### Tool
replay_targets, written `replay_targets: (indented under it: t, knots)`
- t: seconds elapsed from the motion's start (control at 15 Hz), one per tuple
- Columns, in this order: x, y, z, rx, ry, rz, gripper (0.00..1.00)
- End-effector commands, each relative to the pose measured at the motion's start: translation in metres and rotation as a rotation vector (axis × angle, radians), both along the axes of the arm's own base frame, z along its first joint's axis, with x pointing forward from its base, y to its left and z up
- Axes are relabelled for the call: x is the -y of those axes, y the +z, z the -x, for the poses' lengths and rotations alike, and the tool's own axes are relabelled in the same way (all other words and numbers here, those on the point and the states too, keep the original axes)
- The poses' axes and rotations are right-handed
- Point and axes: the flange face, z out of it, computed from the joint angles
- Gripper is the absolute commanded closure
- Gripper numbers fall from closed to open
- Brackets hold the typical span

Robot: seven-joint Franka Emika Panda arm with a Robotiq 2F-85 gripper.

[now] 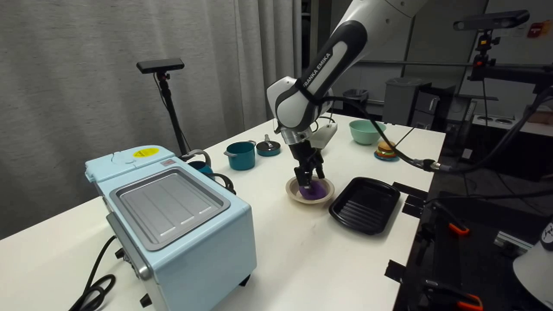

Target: Pick up the purple object from the bowl and put it on the table

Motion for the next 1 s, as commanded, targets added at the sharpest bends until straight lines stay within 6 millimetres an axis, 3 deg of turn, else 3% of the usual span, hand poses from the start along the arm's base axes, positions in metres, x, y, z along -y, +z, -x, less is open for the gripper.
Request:
replay_targets:
  t: [0.0,0.07,0.2,0.4,0.67,0.93]
  knots:
    - [-0.012,-0.015,-0.012,0.008,0.013,-0.033,0.0]
    - [-0.014,-0.018,-0.013,0.008,0.015,-0.033,0.25]
    - [-0.016,-0.022,-0.015,0.009,0.011,-0.036,0.34]
    - [-0.015,-0.017,-0.017,0.014,-0.005,-0.032,0.58]
    - [-0.013,0.018,-0.023,0.068,-0.022,-0.034,0.84]
    - [-0.003,0.069,-0.03,0.176,-0.02,-0.003,0.96]
